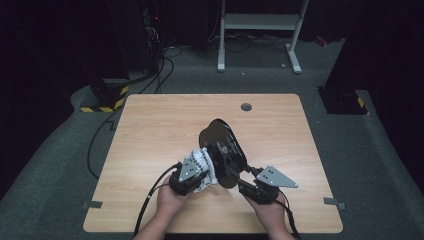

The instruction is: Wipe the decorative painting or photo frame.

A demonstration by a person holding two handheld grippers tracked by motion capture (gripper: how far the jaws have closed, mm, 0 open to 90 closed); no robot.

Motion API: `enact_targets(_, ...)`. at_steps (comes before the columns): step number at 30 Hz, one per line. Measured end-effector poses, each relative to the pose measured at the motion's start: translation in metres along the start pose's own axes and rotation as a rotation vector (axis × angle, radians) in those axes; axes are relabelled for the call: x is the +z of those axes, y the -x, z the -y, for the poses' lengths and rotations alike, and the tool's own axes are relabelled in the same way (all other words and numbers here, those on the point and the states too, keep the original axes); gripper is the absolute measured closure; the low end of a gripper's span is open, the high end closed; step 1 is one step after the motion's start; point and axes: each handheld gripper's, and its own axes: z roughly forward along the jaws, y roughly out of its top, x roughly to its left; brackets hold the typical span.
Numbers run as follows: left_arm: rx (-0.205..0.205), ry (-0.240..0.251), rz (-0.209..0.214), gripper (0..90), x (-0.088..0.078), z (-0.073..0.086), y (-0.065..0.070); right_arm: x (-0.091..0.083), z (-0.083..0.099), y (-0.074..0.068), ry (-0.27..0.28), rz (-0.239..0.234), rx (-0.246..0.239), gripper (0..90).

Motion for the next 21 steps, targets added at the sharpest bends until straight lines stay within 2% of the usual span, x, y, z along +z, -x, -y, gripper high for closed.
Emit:
enact_targets(7,0.017,0.017,0.019,75.1,-0.001,-0.005,0.009,0.004,-0.017,-0.002,0.025,-0.004,-0.021,59.5)
enact_targets(12,0.029,0.035,0.047,75.0,-0.002,-0.009,0.018,0.001,-0.022,0.0,0.027,0.001,-0.016,68.0)
enact_targets(16,0.043,0.04,0.072,74.9,-0.001,-0.012,0.026,-0.001,-0.02,0.003,0.032,0.015,0.01,78.3)
enact_targets(18,0.056,0.041,0.088,74.8,0.001,-0.015,0.032,0.0,-0.019,0.006,0.036,-0.01,0.042,78.7)
enact_targets(19,0.065,0.039,0.093,74.8,0.003,-0.016,0.035,0.0,-0.019,0.005,0.036,0.005,0.03,78.8)
enact_targets(21,0.079,0.032,0.105,74.8,0.006,-0.017,0.04,0.0,-0.019,0.004,0.04,0.009,0.044,78.8)
